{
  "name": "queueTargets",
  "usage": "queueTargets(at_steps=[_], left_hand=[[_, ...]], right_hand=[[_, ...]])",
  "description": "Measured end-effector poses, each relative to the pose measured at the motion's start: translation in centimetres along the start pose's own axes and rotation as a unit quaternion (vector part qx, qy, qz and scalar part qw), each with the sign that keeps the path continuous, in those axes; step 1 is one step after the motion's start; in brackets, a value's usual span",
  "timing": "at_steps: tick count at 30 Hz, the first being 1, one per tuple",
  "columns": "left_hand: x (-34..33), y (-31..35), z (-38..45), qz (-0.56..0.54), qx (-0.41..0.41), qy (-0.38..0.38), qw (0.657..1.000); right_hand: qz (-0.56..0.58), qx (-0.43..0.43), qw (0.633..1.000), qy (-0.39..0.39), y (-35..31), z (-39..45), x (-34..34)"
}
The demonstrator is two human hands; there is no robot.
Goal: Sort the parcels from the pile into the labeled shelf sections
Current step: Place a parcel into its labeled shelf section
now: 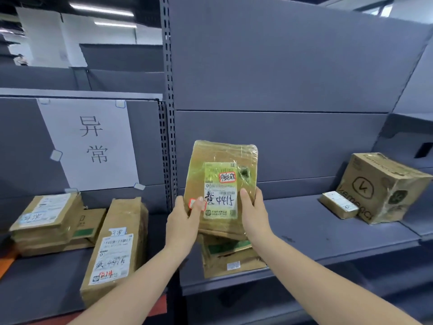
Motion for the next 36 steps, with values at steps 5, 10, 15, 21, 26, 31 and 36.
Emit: queueTargets(at_steps=[5, 10, 15, 21, 26, 31, 36], left_hand=[[2.7, -0.8, -1.4, -0.001, -0.004, 0.003, 1.000], [5.1, -0.7, -2.9, -0.001, -0.005, 0.009, 1.000], [7.2, -0.6, -3.9, 0.000, -0.006, 0.020, 1.000], [9.4, -0.2, -6.5, -0.009, 0.003, 0.041, 0.999], [10.1, 0.5, -10.2, 0.005, 0.009, 0.049, 0.999], [10.6, 0.7, -14.7, 0.016, 0.020, 0.061, 0.998], [11.1, 0.8, -20.2, 0.023, 0.048, 0.050, 0.997]], right_hand=[[0.008, 0.019, 1.000, -0.008, -0.9, -2.8, -1.5], [0.010, 0.023, 1.000, 0.002, -0.7, -4.7, -3.1], [0.019, 0.036, 0.999, -0.002, -0.9, -6.1, -4.3], [0.026, 0.046, 0.998, -0.023, -1.0, -8.7, -4.9], [0.032, 0.043, 0.998, -0.034, -0.3, -11.9, -3.9], [0.027, 0.032, 0.999, -0.034, 1.2, -15.9, -2.2], [0.023, 0.009, 0.999, -0.045, 2.9, -20.5, -0.4]])
Point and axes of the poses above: each hand's wrist, its own z-axis towards the middle knuckle, its own x-axis out of the back of the hand, y = z × x, the point moved 2 cm from there along z, towards the middle knuckle, and after that the axes turned 4 degrees about -x, right-handed, at the moved point
